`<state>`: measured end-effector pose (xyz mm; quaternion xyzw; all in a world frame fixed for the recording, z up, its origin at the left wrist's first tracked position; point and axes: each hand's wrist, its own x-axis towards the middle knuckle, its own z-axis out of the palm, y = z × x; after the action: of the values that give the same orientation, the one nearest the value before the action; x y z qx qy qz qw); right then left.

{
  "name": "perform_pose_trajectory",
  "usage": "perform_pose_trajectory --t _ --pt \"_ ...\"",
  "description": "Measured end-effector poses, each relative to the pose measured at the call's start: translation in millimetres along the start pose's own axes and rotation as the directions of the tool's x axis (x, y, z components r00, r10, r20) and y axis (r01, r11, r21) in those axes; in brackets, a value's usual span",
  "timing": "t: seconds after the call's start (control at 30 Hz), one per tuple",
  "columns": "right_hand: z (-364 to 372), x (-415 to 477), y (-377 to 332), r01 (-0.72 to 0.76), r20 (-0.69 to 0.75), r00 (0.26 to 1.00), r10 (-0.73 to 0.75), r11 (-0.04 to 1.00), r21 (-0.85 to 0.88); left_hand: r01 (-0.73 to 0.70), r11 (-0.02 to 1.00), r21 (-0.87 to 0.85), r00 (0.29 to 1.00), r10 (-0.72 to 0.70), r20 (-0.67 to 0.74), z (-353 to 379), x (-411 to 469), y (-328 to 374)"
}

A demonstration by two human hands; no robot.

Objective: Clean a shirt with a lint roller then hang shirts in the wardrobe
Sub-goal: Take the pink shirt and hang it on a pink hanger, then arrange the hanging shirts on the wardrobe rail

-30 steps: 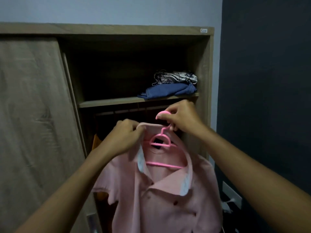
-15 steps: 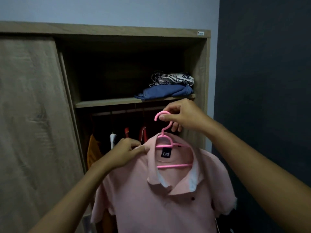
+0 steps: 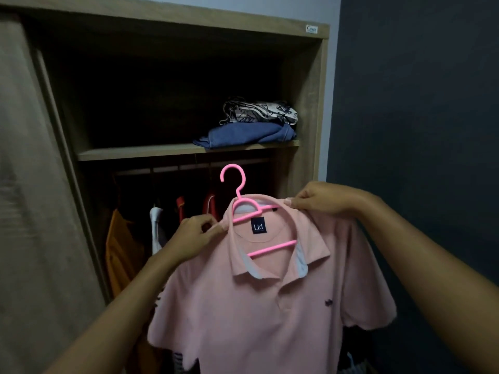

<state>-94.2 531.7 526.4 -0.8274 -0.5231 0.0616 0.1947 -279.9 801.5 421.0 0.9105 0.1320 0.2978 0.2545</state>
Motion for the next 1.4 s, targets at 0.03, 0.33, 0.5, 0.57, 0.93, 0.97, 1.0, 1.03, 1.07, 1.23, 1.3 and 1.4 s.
perform_pose_trajectory --t 0.03,0.33,0.5,0.57,0.93,0.97,1.0,1.03,1.07,1.23,1.3,1.4 --pt "-0.1 2.2 2.7 -0.015 0.014 1.0 0.015 1.0 -0.018 0.011 1.0 0.014 1.0 -0.011 -0.008 5.4 5.0 -1.9" --pt "12.5 44.0 53.4 -0.18 0.167 0.96 0.224 0.953 -0.245 0.222 0.973 0.068 0.966 -0.21 -0.153 40.0 66.1 -28.3" --pt "33.8 84.2 78.4 -0.296 0.125 0.943 0.31 0.948 -0.117 0.408 0.883 0.232 0.912 -0.382 -0.151 64.1 101.0 -38.7" --pt "49.8 102.6 82.7 -0.32 0.11 0.944 0.31 0.943 0.092 0.462 0.846 0.268 0.886 -0.423 -0.191 71.4 113.2 -43.3" --pt "101.5 206.8 77.5 -0.107 -0.165 0.937 0.308 0.702 0.704 0.542 0.742 0.395 0.841 -0.477 -0.257 84.6 146.5 -61.0" --pt "102.0 214.8 78.1 -0.082 -0.193 0.934 0.302 0.705 0.704 0.534 0.743 0.403 0.846 -0.472 -0.249 85.9 148.3 -61.5" --pt "102.0 222.0 79.2 -0.056 -0.222 0.93 0.292 0.711 0.701 0.524 0.745 0.412 0.852 -0.464 -0.243 87.2 149.9 -61.9" --pt "102.0 228.6 80.3 -0.038 -0.244 0.927 0.286 0.718 0.695 0.518 0.746 0.42 0.856 -0.458 -0.241 87.9 151.4 -61.4" --pt "102.1 235.0 81.5 -0.026 -0.264 0.922 0.285 0.724 0.689 0.514 0.744 0.427 0.858 -0.455 -0.239 88.8 153.1 -60.8" --pt "105.6 257.6 88.7 -0.01 -0.314 0.908 0.278 0.763 0.646 0.506 0.742 0.441 0.862 -0.448 -0.237 94.2 161.9 -54.6" --pt "106.1 262.4 93.6 -0.024 -0.306 0.91 0.28 0.773 0.634 0.504 0.744 0.439 0.863 -0.445 -0.237 97.4 163.8 -52.8" --pt "108.5 267.7 101.4 -0.06 -0.269 0.919 0.288 0.776 0.628 0.497 0.747 0.442 0.868 -0.435 -0.239 100.3 165.0 -51.8"
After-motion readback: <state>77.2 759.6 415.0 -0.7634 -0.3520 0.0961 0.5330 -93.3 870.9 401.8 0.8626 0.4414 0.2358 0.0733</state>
